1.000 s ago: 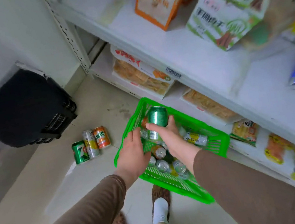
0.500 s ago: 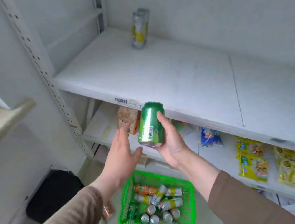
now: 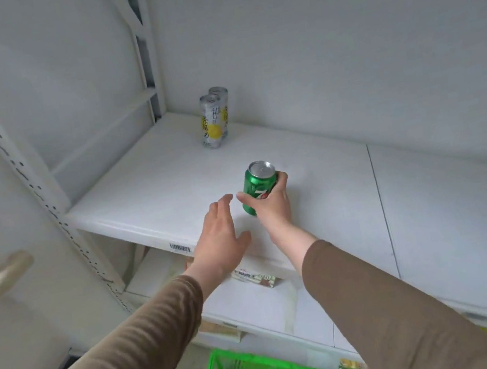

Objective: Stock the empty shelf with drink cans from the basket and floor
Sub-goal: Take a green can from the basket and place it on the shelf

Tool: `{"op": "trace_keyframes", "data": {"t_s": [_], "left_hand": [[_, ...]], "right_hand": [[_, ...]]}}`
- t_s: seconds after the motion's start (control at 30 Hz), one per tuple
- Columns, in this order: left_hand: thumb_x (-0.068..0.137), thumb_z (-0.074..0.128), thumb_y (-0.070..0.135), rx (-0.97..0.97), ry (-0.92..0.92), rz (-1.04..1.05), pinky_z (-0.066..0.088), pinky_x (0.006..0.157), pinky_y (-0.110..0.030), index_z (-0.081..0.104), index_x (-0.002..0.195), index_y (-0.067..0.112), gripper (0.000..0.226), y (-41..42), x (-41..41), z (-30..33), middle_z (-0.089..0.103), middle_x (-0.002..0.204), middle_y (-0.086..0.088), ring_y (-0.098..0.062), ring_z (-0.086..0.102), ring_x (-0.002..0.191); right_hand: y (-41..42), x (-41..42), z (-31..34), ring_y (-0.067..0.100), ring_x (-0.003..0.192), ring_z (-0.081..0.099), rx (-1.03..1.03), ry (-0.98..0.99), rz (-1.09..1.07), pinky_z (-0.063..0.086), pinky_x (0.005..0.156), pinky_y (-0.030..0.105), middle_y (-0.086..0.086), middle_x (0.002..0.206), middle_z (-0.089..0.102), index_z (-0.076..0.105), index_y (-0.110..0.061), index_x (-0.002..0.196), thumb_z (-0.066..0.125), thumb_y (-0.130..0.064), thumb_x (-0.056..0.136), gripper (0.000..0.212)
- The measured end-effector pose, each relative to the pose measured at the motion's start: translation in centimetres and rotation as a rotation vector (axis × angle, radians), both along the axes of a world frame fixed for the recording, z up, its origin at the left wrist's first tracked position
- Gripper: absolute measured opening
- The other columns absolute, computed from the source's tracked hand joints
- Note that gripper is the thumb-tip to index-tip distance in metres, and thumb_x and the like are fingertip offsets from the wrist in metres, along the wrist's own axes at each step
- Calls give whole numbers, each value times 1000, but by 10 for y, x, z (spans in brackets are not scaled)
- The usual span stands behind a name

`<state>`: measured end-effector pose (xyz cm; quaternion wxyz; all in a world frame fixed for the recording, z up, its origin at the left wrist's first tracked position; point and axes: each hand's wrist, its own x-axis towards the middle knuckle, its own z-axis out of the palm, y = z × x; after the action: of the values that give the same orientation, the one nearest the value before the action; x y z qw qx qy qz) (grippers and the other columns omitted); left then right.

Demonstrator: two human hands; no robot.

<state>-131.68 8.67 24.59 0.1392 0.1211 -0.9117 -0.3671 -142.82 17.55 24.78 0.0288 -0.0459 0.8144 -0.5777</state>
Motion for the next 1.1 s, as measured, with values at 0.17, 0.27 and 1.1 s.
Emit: {"op": "trace_keyframes", "data": {"t_s": [0.17,0.27,1.1], "left_hand": [[85,64,22,-31,-23,20,41,104,-41,21,149,16,78,-14,-49,-2,36,142,-6,-24,36,133],[85,64,22,-45,-40,35,39,106,-39,22,149,16,77,-27,-71,-4,34,144,-6,-25,34,134],[80,61,23,-261,-29,-69,40,91,-33,33,141,16,67,-94,-235,-14,43,132,-4,-24,41,124]], "right_hand": [[-30,-52,-11,29,118,55,50,54,-55,51,94,46,1,131,57,28,-31,136,88,-37,68,91],[-38,-74,-16,28,130,50,62,8,-13,45,106,47,1,147,48,16,-30,152,89,-25,69,110],[-103,-216,-11,29,104,65,214,85,-112,46,82,33,9,116,67,42,-10,117,79,-12,81,51]]}}
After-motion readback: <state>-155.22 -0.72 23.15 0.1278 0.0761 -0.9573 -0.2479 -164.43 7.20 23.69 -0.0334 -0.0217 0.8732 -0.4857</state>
